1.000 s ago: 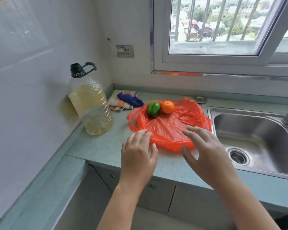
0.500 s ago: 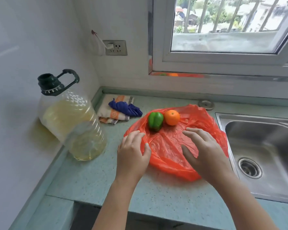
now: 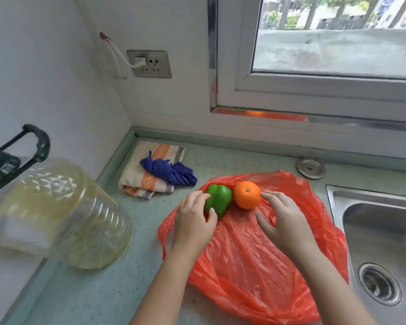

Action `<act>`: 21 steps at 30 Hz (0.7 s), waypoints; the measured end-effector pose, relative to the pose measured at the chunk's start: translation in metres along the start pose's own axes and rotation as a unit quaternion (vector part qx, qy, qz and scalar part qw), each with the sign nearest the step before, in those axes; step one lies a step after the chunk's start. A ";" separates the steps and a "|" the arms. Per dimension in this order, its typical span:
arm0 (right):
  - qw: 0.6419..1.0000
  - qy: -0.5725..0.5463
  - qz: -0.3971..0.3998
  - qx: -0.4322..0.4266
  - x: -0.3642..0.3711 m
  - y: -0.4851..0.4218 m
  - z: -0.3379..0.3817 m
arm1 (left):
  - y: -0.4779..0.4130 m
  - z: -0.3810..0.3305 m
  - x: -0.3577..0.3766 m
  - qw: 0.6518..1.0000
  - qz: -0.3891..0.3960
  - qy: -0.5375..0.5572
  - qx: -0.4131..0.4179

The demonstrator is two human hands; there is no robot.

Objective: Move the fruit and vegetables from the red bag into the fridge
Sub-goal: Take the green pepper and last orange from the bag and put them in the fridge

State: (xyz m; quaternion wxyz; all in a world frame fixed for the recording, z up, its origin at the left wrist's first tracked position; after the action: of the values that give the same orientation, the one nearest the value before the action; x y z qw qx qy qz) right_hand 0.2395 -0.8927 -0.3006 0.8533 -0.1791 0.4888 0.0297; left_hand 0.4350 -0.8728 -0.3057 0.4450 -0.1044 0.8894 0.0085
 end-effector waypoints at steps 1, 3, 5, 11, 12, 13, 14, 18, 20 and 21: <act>1.000 -0.007 0.006 0.004 0.006 -0.007 -0.006 | -0.007 0.002 0.007 1.000 0.012 -0.004 -0.008; 1.000 -0.020 0.013 0.011 0.017 -0.020 -0.018 | -0.018 0.006 0.020 0.999 0.031 -0.013 -0.023; 0.999 -0.032 0.021 0.016 0.030 -0.031 -0.028 | -0.027 0.010 0.031 0.998 0.044 -0.015 -0.041; 0.995 -0.069 0.053 0.046 0.063 -0.052 -0.056 | -0.049 0.016 0.061 0.995 0.055 -0.028 -0.079; 0.994 -0.079 0.058 0.048 0.068 -0.053 -0.060 | -0.052 0.016 0.065 0.995 0.056 -0.036 -0.081; 0.993 -0.087 0.063 0.051 0.072 -0.055 -0.062 | -0.054 0.016 0.068 0.994 0.051 -0.043 -0.082; 0.991 -0.096 0.068 0.056 0.076 -0.056 -0.064 | -0.056 0.015 0.070 0.994 0.044 -0.051 -0.084; 0.987 -0.128 0.076 0.065 0.089 -0.060 -0.068 | -0.063 0.014 0.079 0.992 0.025 -0.079 -0.092; 0.985 -0.140 0.082 0.061 0.093 -0.061 -0.067 | -0.065 0.013 0.083 0.991 0.027 -0.089 -0.095; 0.984 -0.144 0.083 0.059 0.095 -0.061 -0.067 | -0.066 0.013 0.085 0.991 0.025 -0.089 -0.095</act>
State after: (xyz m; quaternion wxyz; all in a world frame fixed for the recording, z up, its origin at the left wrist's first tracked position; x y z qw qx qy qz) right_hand 0.2474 -0.9836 -0.3947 0.9185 -0.0810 0.3746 0.0973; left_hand 0.4086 -0.9507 -0.3756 0.5100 -0.1223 0.8439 0.1134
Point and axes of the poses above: each hand's wrist, its own y-axis away from the middle knuckle, its own x-axis out of the palm, z = x × y, the point moved 5 cm from there along -y, towards the middle knuckle, and after that the axes turned 3 degrees about -x, right-handed, at the moved point
